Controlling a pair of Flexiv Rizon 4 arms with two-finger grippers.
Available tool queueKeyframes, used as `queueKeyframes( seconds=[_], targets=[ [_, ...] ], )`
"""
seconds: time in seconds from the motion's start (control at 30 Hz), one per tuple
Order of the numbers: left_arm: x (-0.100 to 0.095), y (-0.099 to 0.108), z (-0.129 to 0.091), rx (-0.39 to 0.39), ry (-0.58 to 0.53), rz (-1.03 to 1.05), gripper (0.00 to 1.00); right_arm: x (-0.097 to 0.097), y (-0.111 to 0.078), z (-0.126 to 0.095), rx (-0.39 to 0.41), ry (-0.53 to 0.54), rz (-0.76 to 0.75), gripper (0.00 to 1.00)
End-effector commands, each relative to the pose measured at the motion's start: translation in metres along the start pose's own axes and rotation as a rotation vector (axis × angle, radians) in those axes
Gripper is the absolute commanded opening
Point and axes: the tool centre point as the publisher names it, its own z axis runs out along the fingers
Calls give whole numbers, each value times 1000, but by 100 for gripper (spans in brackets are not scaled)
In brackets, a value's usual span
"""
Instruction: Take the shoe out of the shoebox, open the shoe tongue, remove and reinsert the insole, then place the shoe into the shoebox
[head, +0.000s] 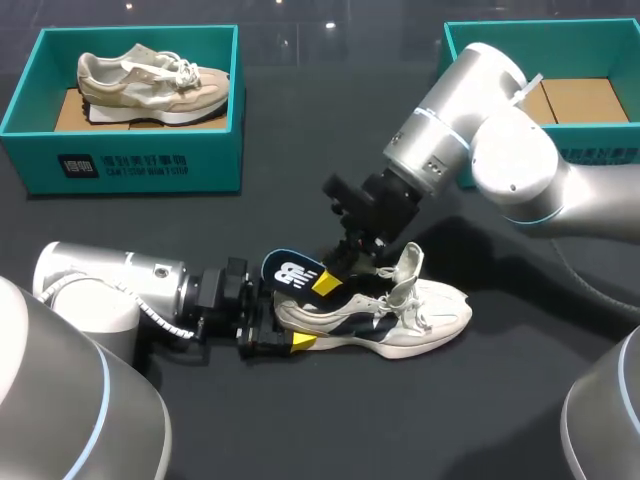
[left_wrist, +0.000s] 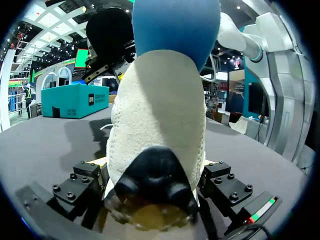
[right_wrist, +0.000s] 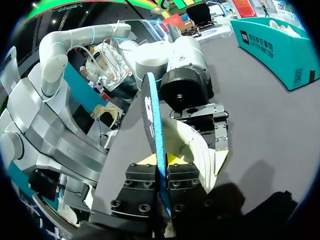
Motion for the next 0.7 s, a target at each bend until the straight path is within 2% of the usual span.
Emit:
queueKeyframes(
  seconds=[0.03, 0.27, 0.3, 0.67, 0.7],
  targets=[
    [0, 1, 0, -1, -1, 0, 0, 1, 12, -4, 27, -1, -35, 0],
    [0, 1, 0, -1, -1, 0, 0, 16, 49, -22, 71, 2, -183, 0],
    [0, 1, 0, -1, -1, 0, 0, 21, 56, -25, 97, -4, -203, 0],
    [0, 1, 0, -1, -1, 0, 0, 21, 56, -25, 97, -4, -203, 0],
    [0, 1, 0, -1, -1, 0, 0, 19, 61, -24, 94, 13, -213, 0]
  ],
)
